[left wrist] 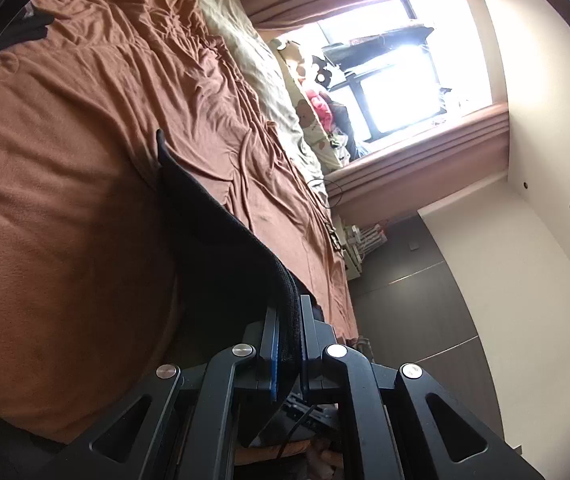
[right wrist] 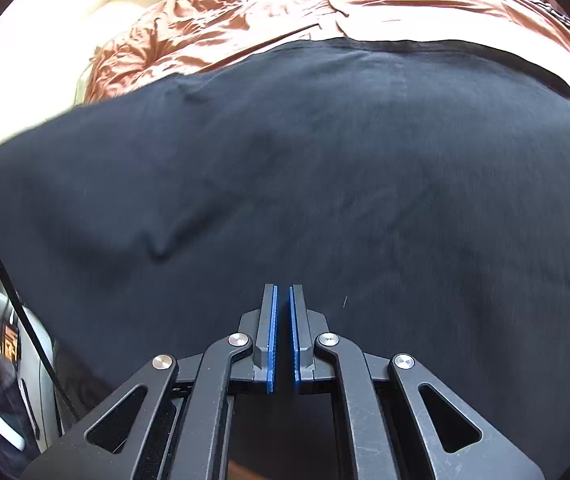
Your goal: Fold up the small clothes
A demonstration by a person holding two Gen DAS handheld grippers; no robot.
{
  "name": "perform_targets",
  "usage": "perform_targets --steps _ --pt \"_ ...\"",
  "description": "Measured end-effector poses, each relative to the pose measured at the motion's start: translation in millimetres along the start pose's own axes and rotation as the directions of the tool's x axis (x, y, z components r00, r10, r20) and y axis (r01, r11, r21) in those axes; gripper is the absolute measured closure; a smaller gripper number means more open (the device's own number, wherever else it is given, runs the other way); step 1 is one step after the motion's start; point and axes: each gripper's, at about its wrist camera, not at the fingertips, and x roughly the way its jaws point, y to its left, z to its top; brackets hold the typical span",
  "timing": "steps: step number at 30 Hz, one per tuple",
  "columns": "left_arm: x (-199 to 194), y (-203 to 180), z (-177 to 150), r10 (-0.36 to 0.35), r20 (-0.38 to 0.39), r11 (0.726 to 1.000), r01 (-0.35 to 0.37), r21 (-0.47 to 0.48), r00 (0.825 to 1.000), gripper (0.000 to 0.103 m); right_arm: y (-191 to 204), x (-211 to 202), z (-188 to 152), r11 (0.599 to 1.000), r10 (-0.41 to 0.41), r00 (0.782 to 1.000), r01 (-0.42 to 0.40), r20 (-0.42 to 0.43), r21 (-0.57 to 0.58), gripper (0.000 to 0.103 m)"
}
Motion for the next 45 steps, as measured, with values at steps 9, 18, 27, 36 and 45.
perform_targets --steps 9,18,27,36,45 --pt "21.5 -42.3 6.9 -0.030 -0.029 0.998 0.032 0.053 0.999 0.096 4.5 -8.1 -33.2 0.998 0.058 0.998 -0.058 0.008 0.003 0.101" --pt "51.4 -78.2 -2.6 -0.048 -0.078 0.993 0.056 0.099 0.996 0.096 0.5 -19.5 -52.8 0.995 0.099 0.995 -0.099 0.001 0.009 0.101" --pt "85.9 -117.7 -13.0 -0.079 -0.137 0.986 0.098 0.133 0.987 0.096 -28.0 -72.1 -66.5 0.996 0.069 0.991 -0.074 0.111 0.045 0.100" --pt "134.5 -145.5 -29.8 -0.089 -0.222 0.978 0.128 0.165 0.971 0.096 -67.3 -121.6 -88.1 0.987 0.034 0.975 -0.067 0.220 0.143 0.032" --pt "204.9 -166.6 -68.1 -0.095 -0.349 0.970 0.165 0.178 0.932 0.096 -99.4 -158.4 -119.0 0.966 -0.016 0.966 -0.051 0.257 0.252 0.032"
